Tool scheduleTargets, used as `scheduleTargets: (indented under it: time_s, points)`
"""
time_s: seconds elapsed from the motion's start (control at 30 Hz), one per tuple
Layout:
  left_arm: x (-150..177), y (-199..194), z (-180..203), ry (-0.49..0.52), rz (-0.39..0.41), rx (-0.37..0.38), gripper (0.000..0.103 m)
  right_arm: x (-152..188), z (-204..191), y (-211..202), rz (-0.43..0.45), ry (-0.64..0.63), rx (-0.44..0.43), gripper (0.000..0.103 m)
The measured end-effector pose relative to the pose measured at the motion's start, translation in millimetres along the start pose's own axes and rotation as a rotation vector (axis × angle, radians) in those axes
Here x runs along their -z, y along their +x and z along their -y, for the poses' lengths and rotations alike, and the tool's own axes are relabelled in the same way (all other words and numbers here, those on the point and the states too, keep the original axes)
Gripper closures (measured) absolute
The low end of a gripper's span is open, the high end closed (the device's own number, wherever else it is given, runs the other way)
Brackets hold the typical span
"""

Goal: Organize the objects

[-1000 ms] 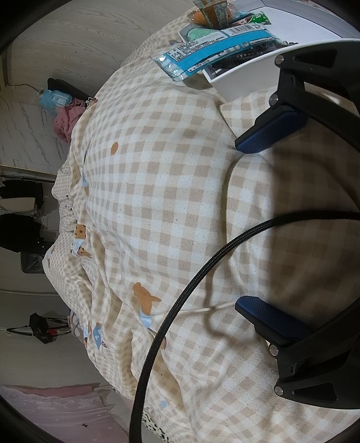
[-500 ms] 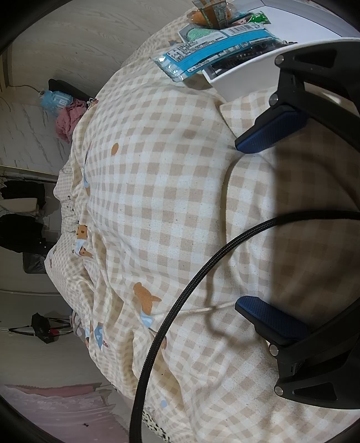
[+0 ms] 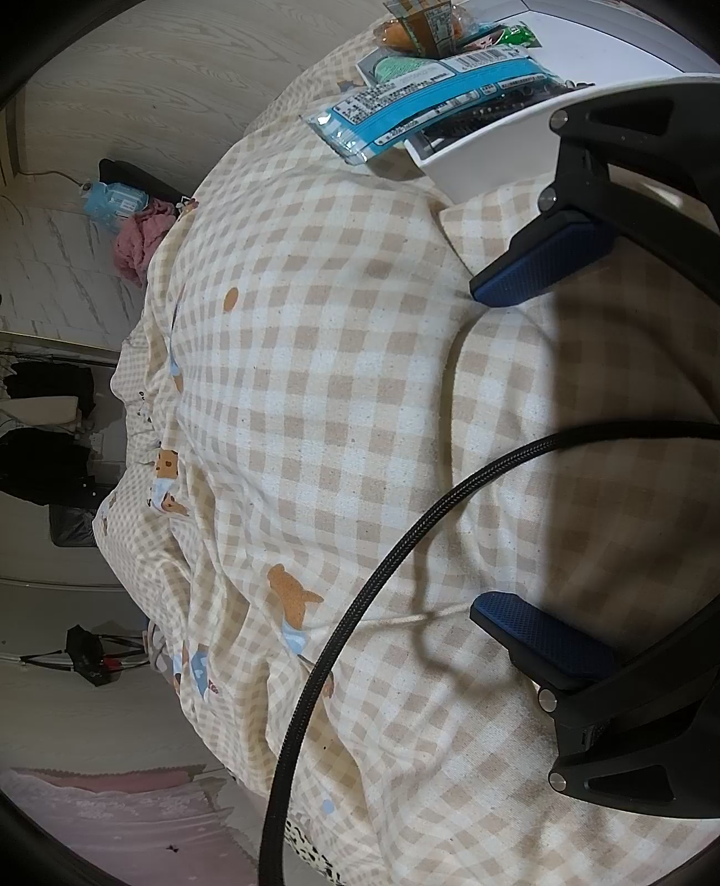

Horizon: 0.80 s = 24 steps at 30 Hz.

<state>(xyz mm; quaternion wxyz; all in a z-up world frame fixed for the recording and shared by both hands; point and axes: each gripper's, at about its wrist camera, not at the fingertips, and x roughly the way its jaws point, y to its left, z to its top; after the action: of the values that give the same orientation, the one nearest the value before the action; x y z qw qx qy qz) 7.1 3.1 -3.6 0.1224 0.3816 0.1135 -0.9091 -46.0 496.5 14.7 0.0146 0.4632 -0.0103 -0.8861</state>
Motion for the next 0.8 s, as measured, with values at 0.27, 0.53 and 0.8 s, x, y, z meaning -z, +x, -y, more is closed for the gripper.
scheduleTargets:
  time_s: [0.27,0.53,0.8]
  points:
    - [0.1,-0.1,0.0,0.001,0.002,0.0,0.0,-0.6,0.3,0.7,0.005,-0.003,-0.003,0.0]
    - [-0.6,0.1,-0.1,0.0,0.0,0.0,0.0,-0.8,0.4,1.4,0.011,-0.007,-0.006,0.0]
    - [-0.6,-1.7,-0.8,0.002,0.017,0.008,0.0,-2.9,-2.8,2.6,0.033,-0.032,0.0,0.0]
